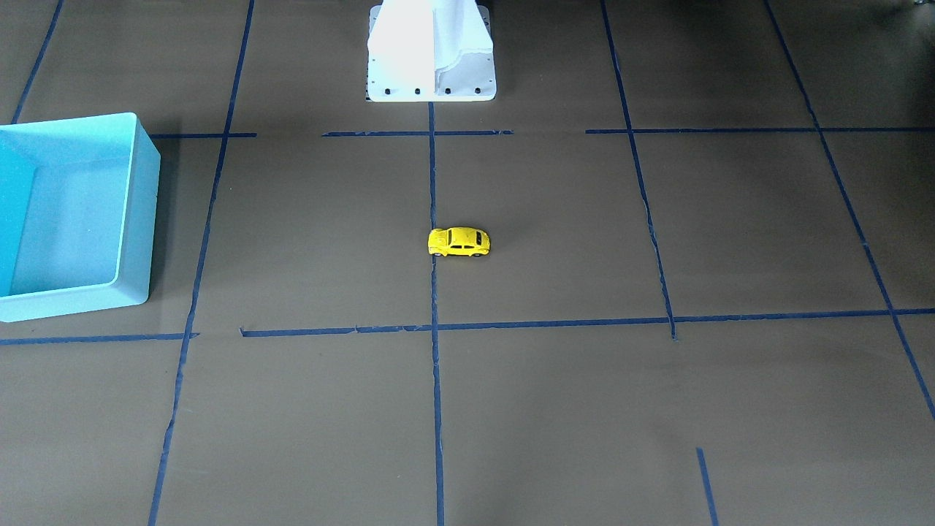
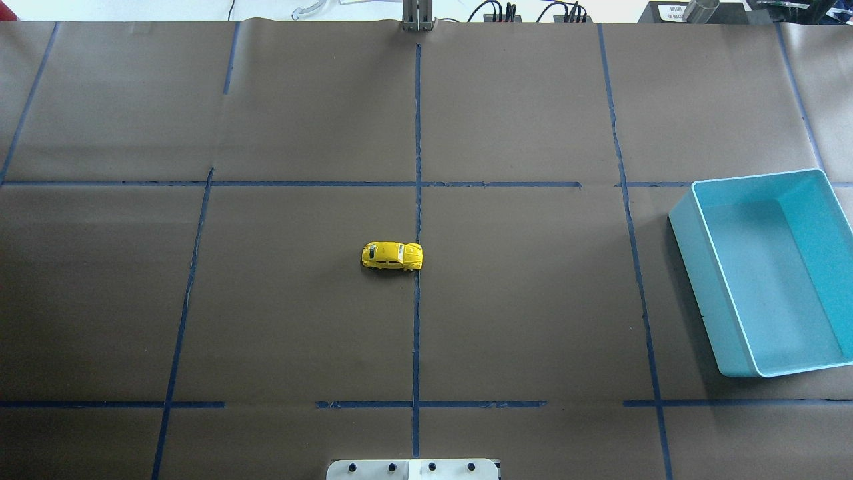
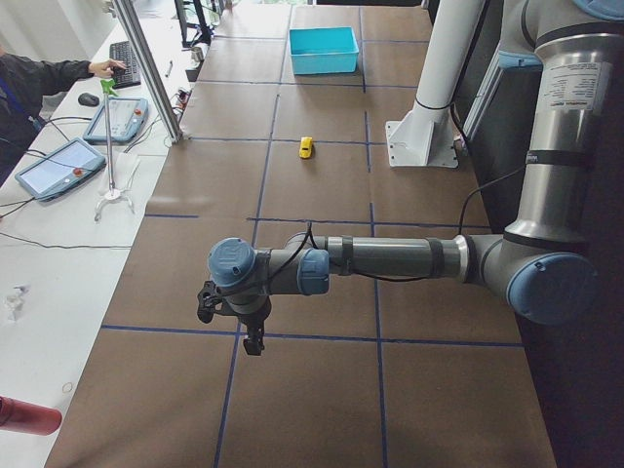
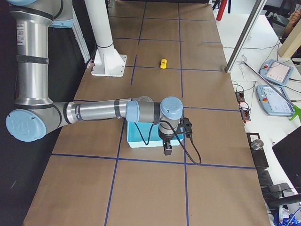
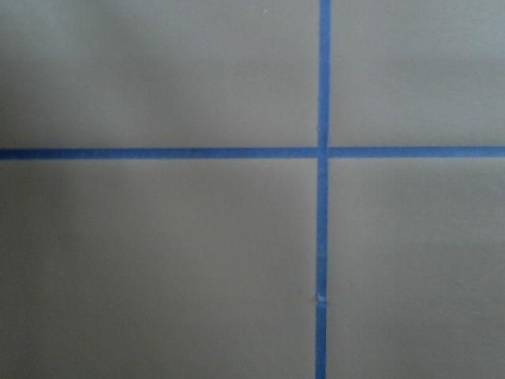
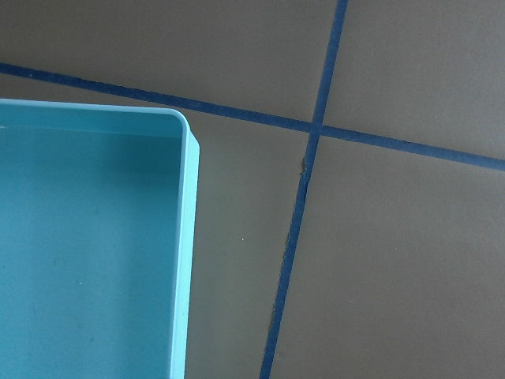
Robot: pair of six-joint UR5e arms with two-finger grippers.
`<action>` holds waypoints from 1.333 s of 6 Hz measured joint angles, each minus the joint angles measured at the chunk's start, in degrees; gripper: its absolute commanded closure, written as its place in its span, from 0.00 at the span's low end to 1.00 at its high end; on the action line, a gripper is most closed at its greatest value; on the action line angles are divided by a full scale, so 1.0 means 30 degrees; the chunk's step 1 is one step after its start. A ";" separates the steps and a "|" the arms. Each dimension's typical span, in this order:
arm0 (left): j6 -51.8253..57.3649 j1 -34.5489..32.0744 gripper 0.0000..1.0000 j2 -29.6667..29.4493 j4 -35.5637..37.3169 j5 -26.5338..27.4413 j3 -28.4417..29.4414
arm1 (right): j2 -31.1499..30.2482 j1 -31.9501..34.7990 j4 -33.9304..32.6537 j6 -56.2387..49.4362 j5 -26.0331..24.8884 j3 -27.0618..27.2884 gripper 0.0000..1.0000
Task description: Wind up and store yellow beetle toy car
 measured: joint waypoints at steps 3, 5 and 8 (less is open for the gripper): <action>-0.0482 0.2765 0.00 -0.0934 0.0024 -0.0063 -0.2416 | -0.0032 0.0001 0.0000 -0.0044 -0.0113 0.0016 0.00; -0.1573 0.5729 0.00 -0.2745 0.0014 -0.0060 -0.3452 | -0.0033 0.0000 0.0000 -0.0048 -0.0176 0.0018 0.00; -0.1793 1.1542 0.00 -0.6275 0.0012 0.0547 -0.4251 | -0.0004 0.0001 0.0000 0.0032 -0.0252 -0.0049 0.00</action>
